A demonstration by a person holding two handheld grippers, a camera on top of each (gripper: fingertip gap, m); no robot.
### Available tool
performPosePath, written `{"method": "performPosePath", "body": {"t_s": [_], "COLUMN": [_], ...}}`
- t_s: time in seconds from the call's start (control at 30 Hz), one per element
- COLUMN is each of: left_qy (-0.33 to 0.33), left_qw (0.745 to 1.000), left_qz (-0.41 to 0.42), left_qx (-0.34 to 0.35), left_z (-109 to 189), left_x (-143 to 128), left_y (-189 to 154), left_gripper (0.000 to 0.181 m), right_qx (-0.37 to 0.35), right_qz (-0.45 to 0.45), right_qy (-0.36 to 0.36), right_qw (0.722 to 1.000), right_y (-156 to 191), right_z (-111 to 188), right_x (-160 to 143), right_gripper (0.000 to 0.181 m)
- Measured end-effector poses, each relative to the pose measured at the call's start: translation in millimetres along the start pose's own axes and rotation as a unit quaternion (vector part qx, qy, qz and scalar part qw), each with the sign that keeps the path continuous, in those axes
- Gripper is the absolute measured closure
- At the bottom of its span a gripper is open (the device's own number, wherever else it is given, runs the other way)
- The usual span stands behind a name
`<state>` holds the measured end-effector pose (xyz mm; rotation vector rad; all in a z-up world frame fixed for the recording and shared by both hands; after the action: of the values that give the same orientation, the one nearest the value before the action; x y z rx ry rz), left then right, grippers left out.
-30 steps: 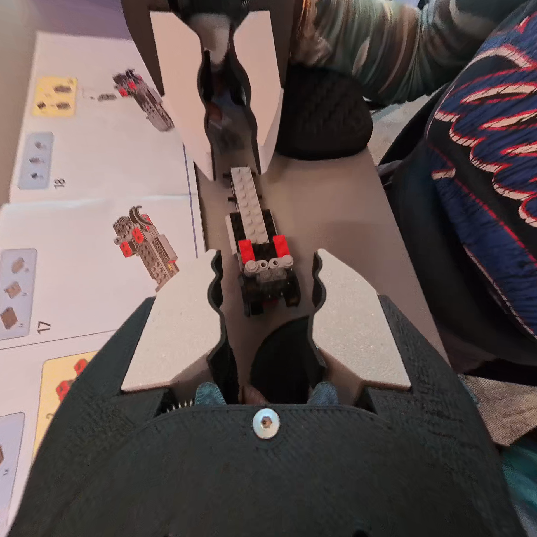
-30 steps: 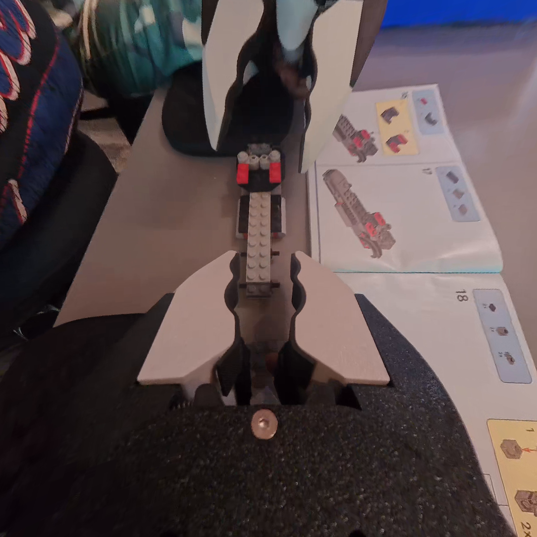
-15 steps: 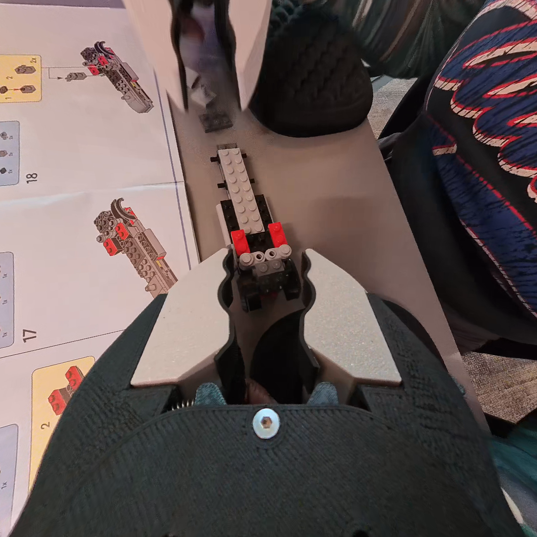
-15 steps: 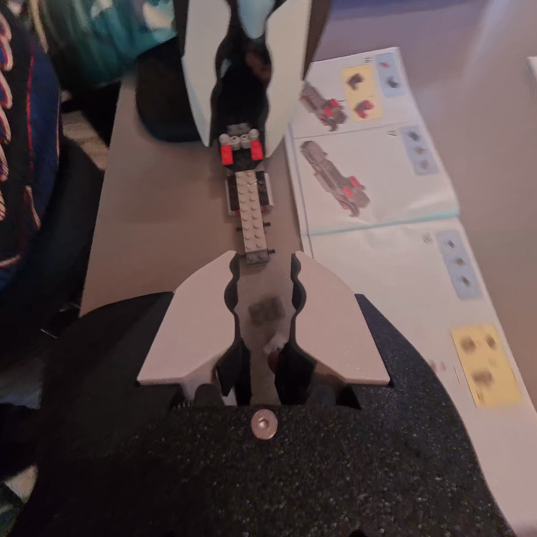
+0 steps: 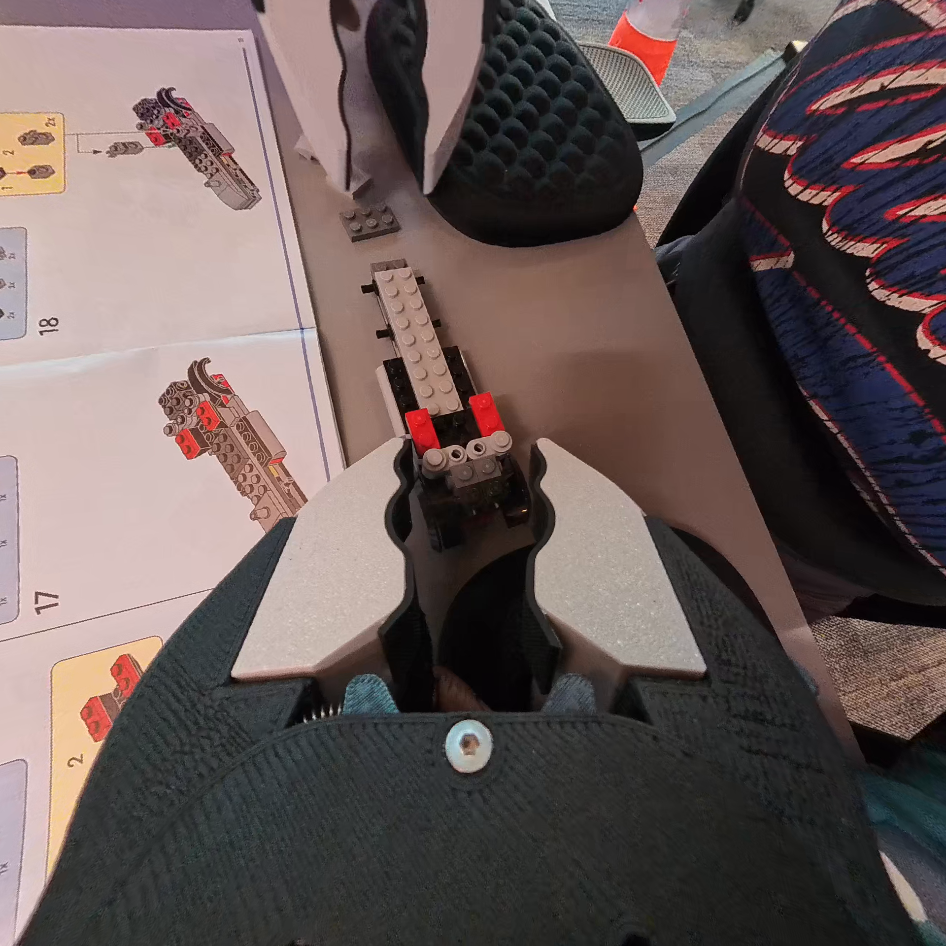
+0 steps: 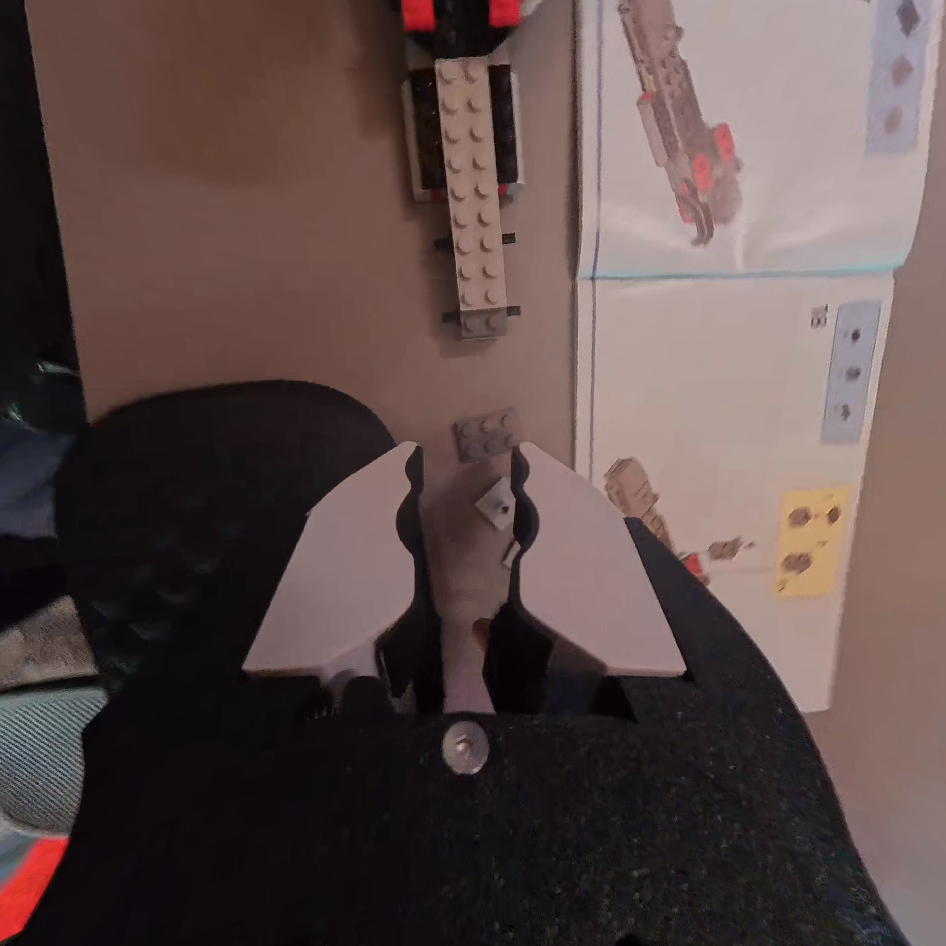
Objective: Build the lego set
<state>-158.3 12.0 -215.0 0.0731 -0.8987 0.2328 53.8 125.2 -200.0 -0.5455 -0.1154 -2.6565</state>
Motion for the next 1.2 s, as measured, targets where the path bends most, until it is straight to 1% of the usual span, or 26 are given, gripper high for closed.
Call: {"method": "performPosePath", "body": {"t_s": [0.1,0.17,0.23,0.33,0.47,0.57,0.63,0.7,0.77,0.8,0.87,0.9,1.03,1.2], "left_qy": [-0.004,-0.005,-0.006,-0.010,-0.007,-0.014,-0.024,-0.013,0.021,0.042,0.081,0.086,0.082,0.100], "left_qw": [1.000,1.000,1.000,1.000,1.000,0.999,0.998,0.998,0.997,0.995,0.990,0.990,0.989,0.987], "left_qz": [0.000,0.000,-0.001,-0.007,-0.015,-0.029,-0.030,-0.018,-0.011,-0.009,-0.009,-0.010,0.024,0.073], "left_qx": [0.002,0.003,0.004,0.006,0.009,0.028,0.052,0.065,0.080,0.092,0.117,0.114,0.123,0.102], "left_z": [0.8,1.0,1.3,2.0,1.8,5.0,12.5,19.2,19.4,16.9,10.5,8.1,7.2,0.8], "left_x": [0.2,0.0,-0.1,-0.4,-1.0,-0.7,0.6,3.2,5.3,6.4,8.0,9.1,11.0,9.9], "left_y": [0.1,0.2,0.1,-0.4,-0.8,-1.7,-3.3,-8.0,-12.0,-12.3,-11.2,-11.9,-11.6,-20.1], "left_gripper": [0.138,0.138,0.138,0.137,0.137,0.136,0.131,0.126,0.125,0.125,0.127,0.130,0.133,0.134], "right_qx": [0.018,0.037,0.055,0.063,0.070,0.058,0.044,0.044,0.063,0.085,0.128,0.143,0.150,0.106], "right_qz": [0.064,0.086,0.101,0.118,0.118,0.076,0.033,-0.010,-0.043,-0.054,-0.063,-0.065,-0.093,-0.135], "right_qy": [0.016,0.026,0.030,0.047,0.046,0.033,-0.005,-0.046,-0.090,-0.108,-0.135,-0.144,-0.143,-0.139], "right_qw": [0.998,0.995,0.993,0.990,0.989,0.995,0.998,0.998,0.993,0.989,0.980,0.977,0.974,0.975], "right_y": [-9.4,-13.5,-15.1,-17.8,-19.4,-19.1,-18.1,-14.1,-5.9,-0.4,11.4,16.6,22.5,12.3], "right_z": [-4.1,-7.7,-10.9,-14.7,-15.2,-13.8,-8.2,-0.2,6.3,7.4,4.1,0.1,-19.5,-26.2], "right_x": [7.1,9.1,10.4,9.4,9.5,7.2,5.8,4.8,5.9,7.3,12.1,15.3,25.3,22.3], "right_gripper": [0.150,0.150,0.150,0.150,0.157,0.157,0.157,0.157,0.157,0.157,0.157,0.157,0.157,0.157]}}
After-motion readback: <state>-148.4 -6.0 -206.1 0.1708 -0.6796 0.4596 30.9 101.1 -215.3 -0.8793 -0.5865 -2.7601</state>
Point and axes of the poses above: each gripper's, where its closed fingertips meet, z back along the fingers, x out of its top, y = z × x across the jaws, the point moved 10 cm from there along z, back along the fingers, and after that the axes turned 9 degrees about -z, right-handed, at the moved point
